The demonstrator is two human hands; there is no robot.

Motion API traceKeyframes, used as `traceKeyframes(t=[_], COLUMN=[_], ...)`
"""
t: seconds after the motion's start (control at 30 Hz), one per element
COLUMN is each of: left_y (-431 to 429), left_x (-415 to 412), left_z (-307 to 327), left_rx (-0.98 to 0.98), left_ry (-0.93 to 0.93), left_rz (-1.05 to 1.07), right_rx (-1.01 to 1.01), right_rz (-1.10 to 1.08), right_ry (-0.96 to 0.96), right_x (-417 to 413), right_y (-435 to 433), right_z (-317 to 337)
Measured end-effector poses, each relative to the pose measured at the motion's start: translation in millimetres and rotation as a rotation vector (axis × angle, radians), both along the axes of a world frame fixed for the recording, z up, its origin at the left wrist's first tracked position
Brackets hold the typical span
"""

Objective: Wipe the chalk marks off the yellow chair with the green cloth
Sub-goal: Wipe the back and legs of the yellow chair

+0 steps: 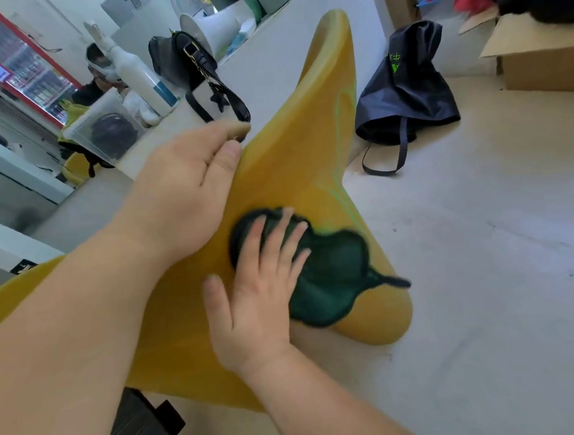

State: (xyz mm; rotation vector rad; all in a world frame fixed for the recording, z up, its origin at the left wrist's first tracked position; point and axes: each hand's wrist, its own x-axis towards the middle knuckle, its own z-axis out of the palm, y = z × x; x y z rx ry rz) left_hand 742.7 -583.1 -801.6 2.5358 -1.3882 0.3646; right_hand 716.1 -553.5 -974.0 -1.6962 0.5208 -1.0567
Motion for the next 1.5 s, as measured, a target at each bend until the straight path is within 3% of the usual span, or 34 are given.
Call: traceKeyframes(t=[0.1, 0.37, 0.5, 0.63, 0.73, 0.87, 0.93, 1.0, 1.07, 1.17, 1.2, 1.3, 1.4, 1.5], left_y=[3, 3, 3, 4, 5, 2, 2, 2, 2, 3, 3, 3, 4, 5], left_x=[1, 5, -3, 0, 0, -6, -7, -6, -4, -2, -3, -2, -2, -2], left_z=[-7, -7, -12, -11, -10, -12, -12, -12, -11, -11, -11, -10, -9, -7], left_rx=[0.019, 0.033, 0.040, 0.049, 0.044, 0.034, 0.026, 0.032, 0.045, 0.054, 0.053, 0.042, 0.027, 0.034], left_ry=[-0.021, -0.003, -0.179, -0.146, -0.117, -0.169, -0.171, -0.169, -0.159, -0.148, -0.142, -0.118, -0.087, -0.070], left_rz=[-0.021, -0.016, 0.000, 0.000, 0.018, 0.026, 0.033, 0.024, 0.017, 0.008, 0.007, -0.003, -0.045, -0.091], right_rx=[0.033, 0.102, 0.183, 0.330, 0.407, 0.205, 0.127, 0.049, 0.164, 0.572, 0.625, 0.466, 0.226, 0.099], right_rz=[0.019, -0.217, -0.245, -0.213, -0.176, -0.093, -0.101, -0.136, -0.141, -0.088, -0.078, -0.056, -0.019, -0.021], right_ry=[0.002, -0.165, 0.016, 0.136, 0.158, -0.035, -0.090, -0.001, 0.152, 0.296, 0.307, 0.211, -0.029, -0.075], right_x=[2, 16, 16, 13, 6, 2, 5, 7, 4, -4, -6, -7, -5, -1], right_y=[-4, -97, -80, -55, -54, -44, -52, -64, -70, -74, -76, -77, -70, -89], right_z=[-6, 35, -14, -64, -57, 26, 26, -10, -54, -88, -87, -53, 2, 0])
